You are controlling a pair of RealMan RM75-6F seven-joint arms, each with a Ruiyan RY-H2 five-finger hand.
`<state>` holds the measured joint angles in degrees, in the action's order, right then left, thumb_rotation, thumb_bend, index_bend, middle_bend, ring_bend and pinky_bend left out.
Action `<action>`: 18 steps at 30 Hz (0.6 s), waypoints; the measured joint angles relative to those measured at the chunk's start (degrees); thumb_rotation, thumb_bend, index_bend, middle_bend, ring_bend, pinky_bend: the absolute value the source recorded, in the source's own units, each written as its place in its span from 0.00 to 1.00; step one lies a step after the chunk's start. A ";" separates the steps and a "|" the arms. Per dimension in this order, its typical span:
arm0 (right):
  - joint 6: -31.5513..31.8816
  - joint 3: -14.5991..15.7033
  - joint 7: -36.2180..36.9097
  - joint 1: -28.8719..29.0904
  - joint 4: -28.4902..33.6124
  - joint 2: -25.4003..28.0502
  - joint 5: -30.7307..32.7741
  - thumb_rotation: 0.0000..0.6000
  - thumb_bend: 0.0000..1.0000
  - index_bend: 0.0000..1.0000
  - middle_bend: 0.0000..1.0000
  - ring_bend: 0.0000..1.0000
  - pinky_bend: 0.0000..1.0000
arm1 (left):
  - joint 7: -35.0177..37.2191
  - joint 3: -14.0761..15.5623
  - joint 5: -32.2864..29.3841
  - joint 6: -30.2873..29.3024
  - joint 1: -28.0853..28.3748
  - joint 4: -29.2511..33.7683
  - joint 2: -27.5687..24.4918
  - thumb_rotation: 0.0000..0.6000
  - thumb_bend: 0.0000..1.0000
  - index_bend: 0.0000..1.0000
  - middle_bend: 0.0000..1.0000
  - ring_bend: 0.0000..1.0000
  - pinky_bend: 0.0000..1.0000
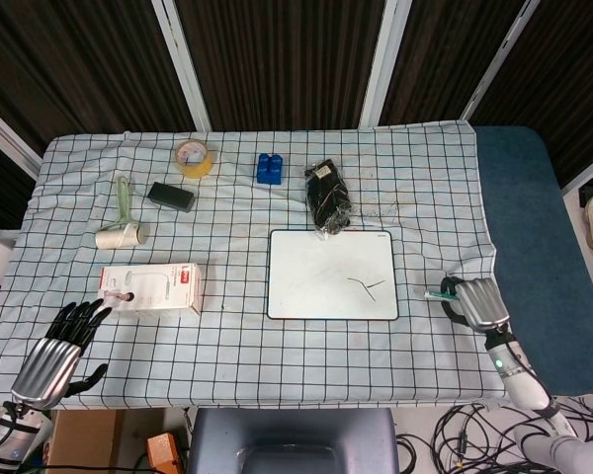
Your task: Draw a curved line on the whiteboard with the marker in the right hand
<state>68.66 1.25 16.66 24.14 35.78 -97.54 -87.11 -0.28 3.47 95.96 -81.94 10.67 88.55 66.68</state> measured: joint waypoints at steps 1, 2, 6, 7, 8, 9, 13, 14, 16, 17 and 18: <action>-0.60 0.21 -0.18 -0.05 -0.05 0.03 -0.09 1.00 0.36 0.21 0.33 0.32 0.57 | 0.09 -0.01 0.01 0.00 0.01 -0.03 0.01 1.00 0.30 0.00 0.00 0.00 0.00; -1.05 0.40 -0.46 -0.11 0.01 0.12 -0.17 1.00 0.36 0.15 0.31 0.30 0.56 | 0.09 -0.02 0.01 0.01 0.02 -0.10 0.06 1.00 0.30 0.00 0.00 0.00 0.00; -1.39 0.97 -0.90 -0.66 1.96 1.30 -0.62 1.00 0.36 0.01 0.24 0.25 0.54 | 0.00 0.11 0.20 0.10 0.05 -0.11 0.12 1.00 0.30 0.00 0.00 0.00 0.00; -1.09 1.03 -0.85 -0.85 2.69 1.71 -0.74 1.00 0.36 0.00 0.23 0.24 0.53 | -0.03 0.13 0.24 0.02 0.02 -0.10 0.12 1.00 0.30 0.00 0.00 0.00 0.00; -0.62 1.07 -0.76 -1.06 3.53 2.17 -0.88 1.00 0.36 0.00 0.22 0.24 0.53 | -0.07 0.15 0.31 -0.13 -0.04 -0.08 0.11 1.00 0.30 0.00 0.00 0.00 0.00; 0.28 1.10 -0.65 -1.38 4.83 2.88 -1.07 1.00 0.36 0.00 0.22 0.23 0.53 | -0.08 0.17 0.36 -0.26 -0.10 -0.06 0.10 1.00 0.30 0.00 0.00 0.00 0.00; 5.60 0.97 -1.58 -3.09 10.06 5.81 -1.88 1.00 0.34 0.00 0.15 0.18 0.46 | -0.08 0.14 0.44 -0.99 -0.44 0.01 -0.01 1.00 0.30 0.00 0.00 0.00 0.00; 7.41 0.94 -2.20 -3.70 11.70 6.66 -2.12 1.00 0.33 0.00 0.11 0.15 0.41 | -0.06 0.09 0.42 -1.25 -0.56 0.02 -0.05 1.00 0.30 0.00 0.00 0.00 0.00; 11.93 0.98 -3.95 -5.32 16.54 9.06 -2.56 1.00 0.33 0.00 0.04 0.06 0.30 | -0.01 -0.01 0.31 -1.57 -0.75 0.01 -0.12 1.00 0.30 0.00 0.00 0.00 0.00; 13.65 1.07 -4.99 -6.11 19.08 10.33 -2.63 1.00 0.33 0.00 0.02 0.04 0.25 | -0.01 -0.06 0.20 -1.70 -0.87 0.00 -0.15 1.00 0.30 0.00 0.00 0.00 0.00; 15.41 1.26 -6.81 -7.27 22.93 12.26 -2.61 1.00 0.33 0.00 0.00 0.01 0.18 | -0.03 -0.09 0.10 -1.72 -0.90 -0.01 -0.17 1.00 0.30 0.00 0.00 0.00 0.00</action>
<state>84.07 2.51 9.85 16.87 58.72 -85.28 -89.73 -0.32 3.38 96.07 -83.66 9.76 88.54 66.51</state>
